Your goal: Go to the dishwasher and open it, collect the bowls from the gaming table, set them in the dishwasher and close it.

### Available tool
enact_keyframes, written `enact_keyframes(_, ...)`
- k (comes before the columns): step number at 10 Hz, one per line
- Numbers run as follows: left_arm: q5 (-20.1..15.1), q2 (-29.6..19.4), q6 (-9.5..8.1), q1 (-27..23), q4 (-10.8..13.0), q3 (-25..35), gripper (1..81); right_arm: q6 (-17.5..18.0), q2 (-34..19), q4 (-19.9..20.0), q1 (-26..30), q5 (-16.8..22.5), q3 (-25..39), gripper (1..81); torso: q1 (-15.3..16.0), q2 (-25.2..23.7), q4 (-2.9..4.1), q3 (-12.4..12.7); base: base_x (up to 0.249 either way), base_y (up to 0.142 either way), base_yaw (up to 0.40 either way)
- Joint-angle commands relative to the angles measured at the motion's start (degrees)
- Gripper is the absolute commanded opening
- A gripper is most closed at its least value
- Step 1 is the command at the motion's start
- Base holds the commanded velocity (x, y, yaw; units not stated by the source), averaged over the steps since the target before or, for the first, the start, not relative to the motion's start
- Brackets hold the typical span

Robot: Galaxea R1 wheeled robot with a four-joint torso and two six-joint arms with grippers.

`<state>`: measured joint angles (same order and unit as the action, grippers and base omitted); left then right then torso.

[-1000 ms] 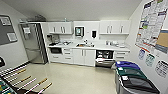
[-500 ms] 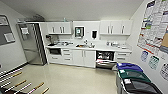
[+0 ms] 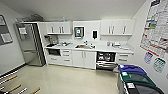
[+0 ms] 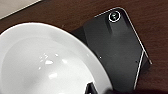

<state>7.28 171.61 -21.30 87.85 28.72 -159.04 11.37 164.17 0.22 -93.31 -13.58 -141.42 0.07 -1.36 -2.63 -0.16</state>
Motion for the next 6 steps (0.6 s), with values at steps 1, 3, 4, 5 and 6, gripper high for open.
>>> enact_keyframes(1, -2.3, -0.6, -0.32, -2.8, -0.1, -0.2, 1.0, -0.2, -0.3, -0.8, 2.5, 2.2, 0.6, 1.0, 0.0, 0.0, 0.00, 0.0, 0.175, 0.000, 0.000)
enact_keyframes(3, -2.3, -0.3, -0.32, -2.7, -0.1, -0.2, 1.0, -0.2, -0.3, -0.8, 2.4, 2.2, 0.6, 1.0, 0.0, 0.0, 0.00, 0.0, 0.175, 0.000, 0.000)
enact_keyframes(4, -2.4, -0.1, -0.33, -2.8, -0.1, -0.3, 1.0, -0.2, -0.2, -0.8, 2.3, 2.2, 0.6, 1.0, 0.0, 0.0, 0.00, 0.0, 0.180, 0.000, 0.000)
enact_keyframes(5, -2.4, -0.1, -0.33, -2.8, -0.1, -0.5, 1.0, -0.1, -0.2, -0.8, 2.4, 2.2, 0.6, 1.0, 0.0, 0.0, 0.00, 0.0, 0.181, 0.000, 0.000)
enact_keyframes(6, -2.4, -0.1, -0.32, -2.8, -0.1, -0.5, 1.0, -0.2, -0.2, -0.8, 2.3, 2.2, 0.6, 1.0, 0.0, 0.0, 0.00, 0.0, 0.181, 0.000, 0.000)
